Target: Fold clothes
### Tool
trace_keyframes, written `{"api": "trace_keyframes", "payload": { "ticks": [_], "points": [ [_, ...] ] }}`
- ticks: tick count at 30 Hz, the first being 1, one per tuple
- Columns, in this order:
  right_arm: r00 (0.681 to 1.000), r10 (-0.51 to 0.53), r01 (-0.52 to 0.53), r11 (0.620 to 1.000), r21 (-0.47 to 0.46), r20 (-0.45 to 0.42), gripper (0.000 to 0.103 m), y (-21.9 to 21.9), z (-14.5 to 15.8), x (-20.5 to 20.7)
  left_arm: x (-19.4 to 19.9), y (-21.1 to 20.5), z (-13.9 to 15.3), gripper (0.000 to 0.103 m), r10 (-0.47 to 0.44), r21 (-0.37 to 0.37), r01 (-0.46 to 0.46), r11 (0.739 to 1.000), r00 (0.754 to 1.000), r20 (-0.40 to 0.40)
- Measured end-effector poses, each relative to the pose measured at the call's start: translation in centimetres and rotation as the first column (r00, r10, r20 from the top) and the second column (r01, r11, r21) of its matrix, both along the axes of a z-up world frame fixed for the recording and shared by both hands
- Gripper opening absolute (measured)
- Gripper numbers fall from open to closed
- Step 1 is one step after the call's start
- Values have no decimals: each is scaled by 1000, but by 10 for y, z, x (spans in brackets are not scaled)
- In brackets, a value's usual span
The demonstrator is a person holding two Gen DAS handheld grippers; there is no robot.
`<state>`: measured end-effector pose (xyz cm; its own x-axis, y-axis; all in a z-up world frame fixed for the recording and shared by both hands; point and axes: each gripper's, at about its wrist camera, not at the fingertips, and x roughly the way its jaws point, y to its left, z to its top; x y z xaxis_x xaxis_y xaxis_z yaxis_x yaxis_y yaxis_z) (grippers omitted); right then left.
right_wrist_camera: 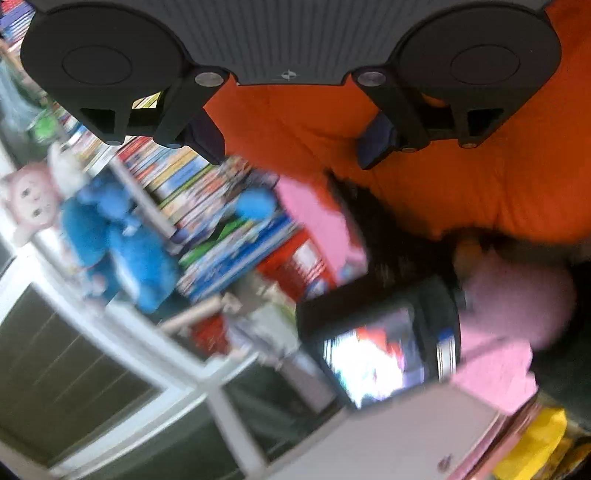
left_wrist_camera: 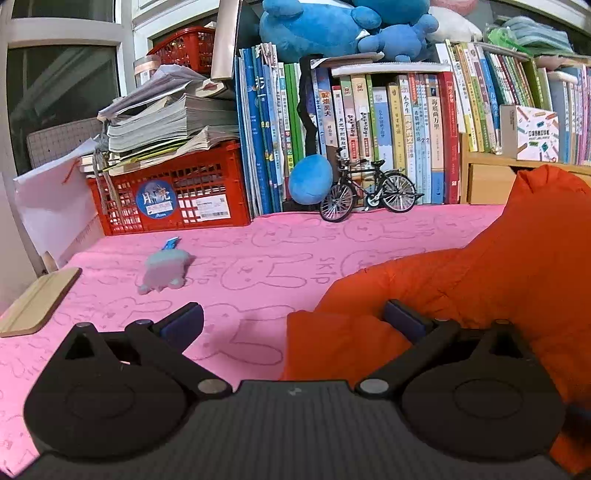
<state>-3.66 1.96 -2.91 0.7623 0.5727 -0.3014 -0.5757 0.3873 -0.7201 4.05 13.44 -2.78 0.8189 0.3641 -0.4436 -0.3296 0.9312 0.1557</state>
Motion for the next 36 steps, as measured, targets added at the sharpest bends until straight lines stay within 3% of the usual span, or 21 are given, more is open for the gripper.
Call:
{"api": "trace_keyframes", "payload": {
  "ticks": [6, 11, 21, 27, 29, 31, 34, 36],
  "points": [
    [999, 10, -12, 998, -62, -31, 81, -2, -11, 21, 3, -6, -3, 103, 5, 56, -5, 998, 1000, -14],
    [999, -10, 8, 999, -37, -45, 88, -16, -10, 37, 4, -4, -4, 103, -2, 36, 3, 999, 1000, -22],
    [994, -104, 103, 994, -32, -30, 88, -34, -12, 75, 4, -2, -4, 103, -16, 14, 17, 1000, 1000, -18],
    [979, -196, 196, 981, -6, -63, 99, -49, -12, 108, 8, 4, -4, 103, -25, -36, 24, 999, 999, -30],
    [965, -232, 236, 972, 16, -122, 102, -52, -8, 120, 11, 8, -5, 103, -29, -65, 26, 998, 999, -39],
    [952, -278, 286, 957, 43, -125, 102, -54, -2, 126, 12, 11, -5, 103, -32, -92, 28, 995, 998, -45],
    [911, -346, 387, 905, 173, -226, 92, -59, 17, 115, 11, 14, -6, 103, -28, -110, 23, 994, 998, -49],
    [889, -322, 414, 868, 274, -325, 87, -71, 29, 101, 10, 13, -6, 103, -23, -104, 18, 994, 999, -46]
  ]
}}
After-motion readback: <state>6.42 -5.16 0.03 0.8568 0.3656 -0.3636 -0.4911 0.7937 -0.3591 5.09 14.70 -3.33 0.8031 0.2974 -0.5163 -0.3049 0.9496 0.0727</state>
